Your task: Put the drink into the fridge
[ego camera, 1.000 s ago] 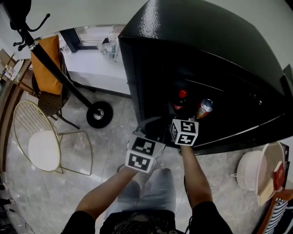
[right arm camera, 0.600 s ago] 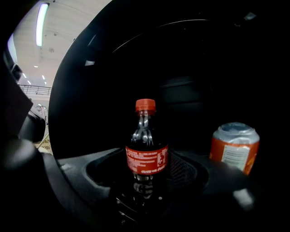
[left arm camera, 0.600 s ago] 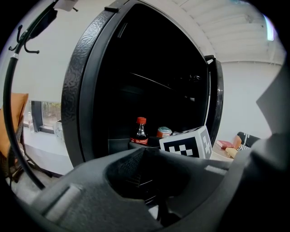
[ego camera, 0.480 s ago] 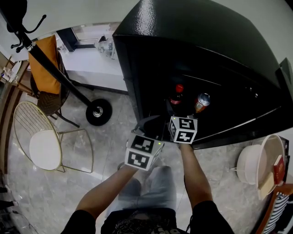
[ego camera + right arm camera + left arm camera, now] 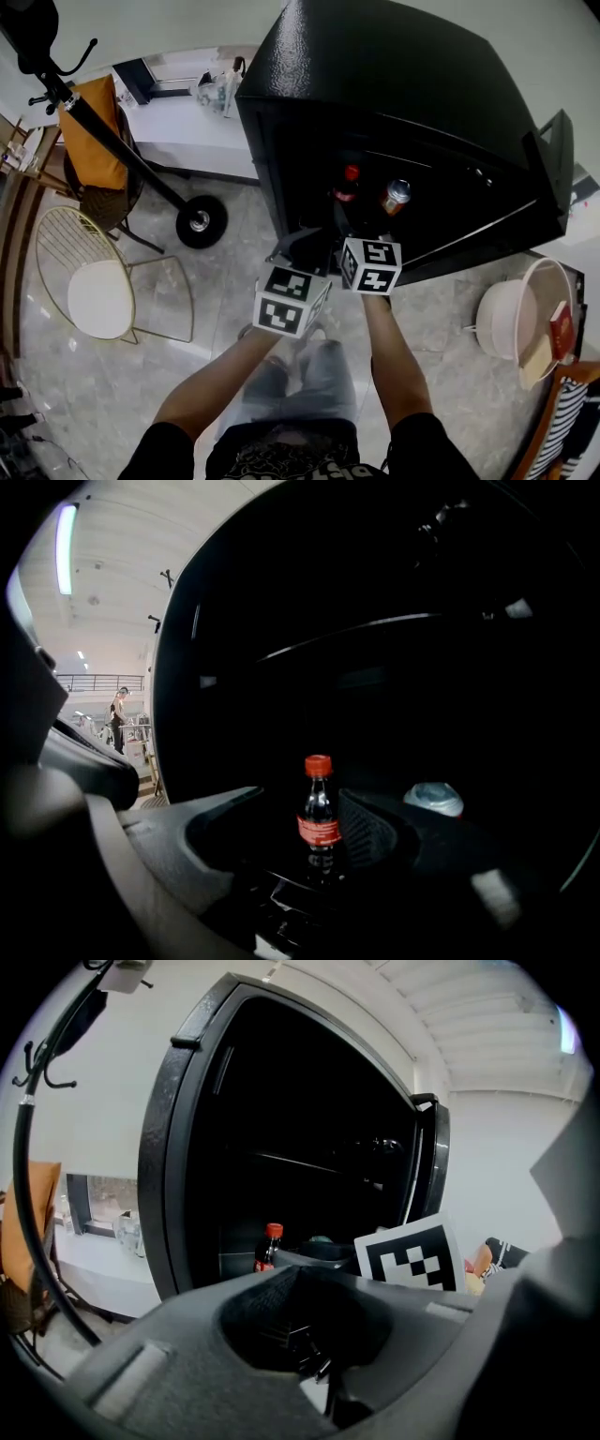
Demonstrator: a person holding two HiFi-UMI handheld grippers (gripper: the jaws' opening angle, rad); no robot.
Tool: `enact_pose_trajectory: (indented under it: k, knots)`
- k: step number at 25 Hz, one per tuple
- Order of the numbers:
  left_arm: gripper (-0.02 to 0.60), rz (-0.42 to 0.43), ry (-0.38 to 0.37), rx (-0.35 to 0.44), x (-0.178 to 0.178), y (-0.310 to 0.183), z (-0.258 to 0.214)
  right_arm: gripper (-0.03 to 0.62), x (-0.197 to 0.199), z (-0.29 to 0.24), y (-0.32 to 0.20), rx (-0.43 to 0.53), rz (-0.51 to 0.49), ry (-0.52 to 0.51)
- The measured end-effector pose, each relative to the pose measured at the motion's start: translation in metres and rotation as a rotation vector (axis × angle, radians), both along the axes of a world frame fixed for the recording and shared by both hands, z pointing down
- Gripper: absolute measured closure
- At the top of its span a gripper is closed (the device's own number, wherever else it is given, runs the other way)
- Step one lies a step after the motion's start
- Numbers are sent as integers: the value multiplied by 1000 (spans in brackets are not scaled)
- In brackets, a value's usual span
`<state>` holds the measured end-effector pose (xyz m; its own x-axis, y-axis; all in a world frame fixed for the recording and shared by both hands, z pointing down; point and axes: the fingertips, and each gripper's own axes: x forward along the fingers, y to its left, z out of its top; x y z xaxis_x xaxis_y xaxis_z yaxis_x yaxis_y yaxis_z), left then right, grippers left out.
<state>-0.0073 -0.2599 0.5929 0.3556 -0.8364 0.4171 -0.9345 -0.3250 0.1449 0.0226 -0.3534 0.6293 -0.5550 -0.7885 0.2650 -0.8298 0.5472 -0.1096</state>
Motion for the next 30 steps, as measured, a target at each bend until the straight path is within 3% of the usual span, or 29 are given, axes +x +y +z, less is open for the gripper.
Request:
enact_pose_trajectory:
  k: [16, 30]
  knots:
    - [575, 33, 2, 48, 25, 27, -134, 480, 31, -148, 86, 0, -6, 60]
    - [577, 92, -4, 123, 49, 74, -215, 572, 67, -259, 165, 22, 24, 57]
